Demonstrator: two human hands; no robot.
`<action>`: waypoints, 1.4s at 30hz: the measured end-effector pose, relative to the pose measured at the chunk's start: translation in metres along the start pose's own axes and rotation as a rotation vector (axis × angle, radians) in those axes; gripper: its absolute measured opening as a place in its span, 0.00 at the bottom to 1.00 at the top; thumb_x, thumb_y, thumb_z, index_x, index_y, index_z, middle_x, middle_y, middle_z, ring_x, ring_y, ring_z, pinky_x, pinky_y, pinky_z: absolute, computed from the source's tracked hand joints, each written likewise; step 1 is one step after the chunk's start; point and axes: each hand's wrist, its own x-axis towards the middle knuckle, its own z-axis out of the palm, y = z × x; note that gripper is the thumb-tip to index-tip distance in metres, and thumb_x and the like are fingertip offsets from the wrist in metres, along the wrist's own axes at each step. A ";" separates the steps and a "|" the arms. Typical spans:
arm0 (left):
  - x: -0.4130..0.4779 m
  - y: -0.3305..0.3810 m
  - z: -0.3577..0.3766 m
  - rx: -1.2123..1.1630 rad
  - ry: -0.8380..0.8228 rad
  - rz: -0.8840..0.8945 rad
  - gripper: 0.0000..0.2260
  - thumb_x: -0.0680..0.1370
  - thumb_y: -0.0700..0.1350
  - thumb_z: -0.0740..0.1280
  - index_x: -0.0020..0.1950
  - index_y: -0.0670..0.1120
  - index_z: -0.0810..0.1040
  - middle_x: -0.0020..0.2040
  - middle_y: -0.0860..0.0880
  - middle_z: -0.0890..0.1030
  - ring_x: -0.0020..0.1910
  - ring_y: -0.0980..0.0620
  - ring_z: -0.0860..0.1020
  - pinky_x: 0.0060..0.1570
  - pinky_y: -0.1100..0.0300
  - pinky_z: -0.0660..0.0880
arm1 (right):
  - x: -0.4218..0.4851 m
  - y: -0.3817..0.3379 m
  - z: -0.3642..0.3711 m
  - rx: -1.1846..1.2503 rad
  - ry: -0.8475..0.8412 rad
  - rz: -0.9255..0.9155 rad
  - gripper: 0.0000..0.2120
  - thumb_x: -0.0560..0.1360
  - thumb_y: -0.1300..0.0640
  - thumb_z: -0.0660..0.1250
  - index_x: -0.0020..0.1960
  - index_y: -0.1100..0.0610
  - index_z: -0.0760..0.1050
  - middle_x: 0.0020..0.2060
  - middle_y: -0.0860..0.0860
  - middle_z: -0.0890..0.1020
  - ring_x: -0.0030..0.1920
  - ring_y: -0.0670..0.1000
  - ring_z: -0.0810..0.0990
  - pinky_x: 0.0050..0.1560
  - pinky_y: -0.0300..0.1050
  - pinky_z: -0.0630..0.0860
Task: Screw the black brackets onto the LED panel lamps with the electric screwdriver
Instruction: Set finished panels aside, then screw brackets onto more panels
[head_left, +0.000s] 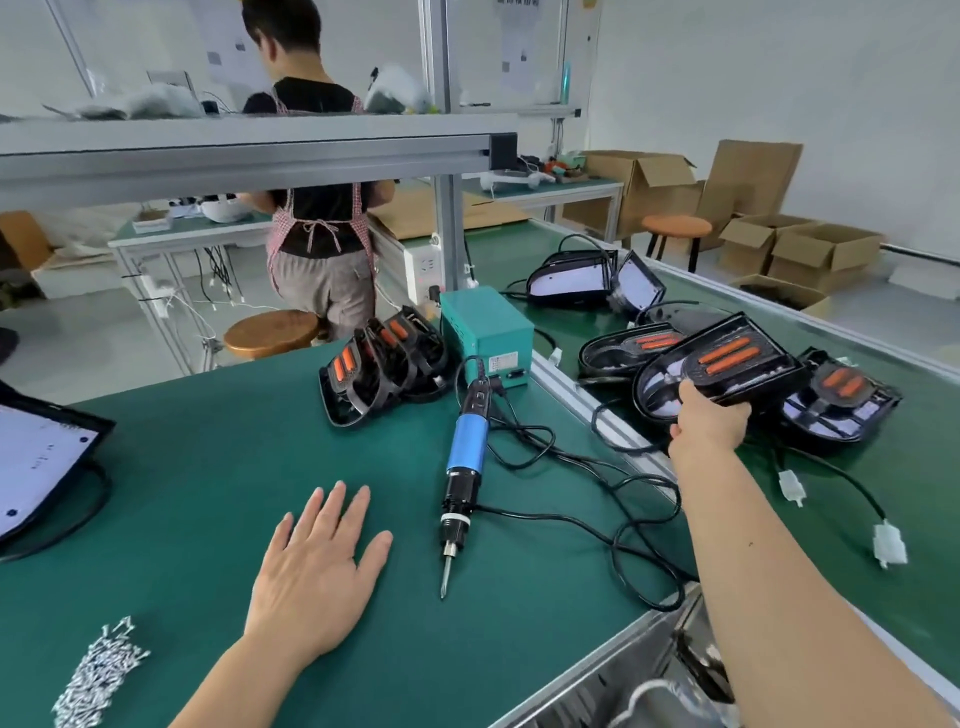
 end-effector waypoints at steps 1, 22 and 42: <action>0.002 0.000 0.001 0.001 -0.002 0.002 0.31 0.80 0.66 0.39 0.82 0.57 0.43 0.82 0.54 0.44 0.81 0.54 0.41 0.80 0.52 0.42 | 0.002 -0.003 0.001 -0.018 0.008 0.003 0.28 0.77 0.56 0.72 0.74 0.55 0.65 0.56 0.52 0.75 0.43 0.54 0.77 0.50 0.49 0.81; 0.000 0.006 -0.001 -0.034 -0.012 -0.003 0.31 0.80 0.66 0.41 0.82 0.57 0.44 0.83 0.53 0.44 0.81 0.54 0.40 0.79 0.51 0.40 | -0.094 -0.023 -0.005 0.125 -0.088 -0.050 0.11 0.76 0.68 0.62 0.50 0.54 0.66 0.46 0.52 0.71 0.41 0.49 0.70 0.42 0.46 0.60; -0.004 0.000 -0.018 -0.693 0.335 -0.255 0.18 0.81 0.44 0.61 0.71 0.49 0.71 0.70 0.57 0.73 0.71 0.55 0.71 0.65 0.59 0.70 | -0.302 0.129 0.109 -0.581 -1.046 -0.320 0.16 0.79 0.62 0.63 0.66 0.55 0.72 0.61 0.46 0.75 0.62 0.45 0.73 0.63 0.38 0.66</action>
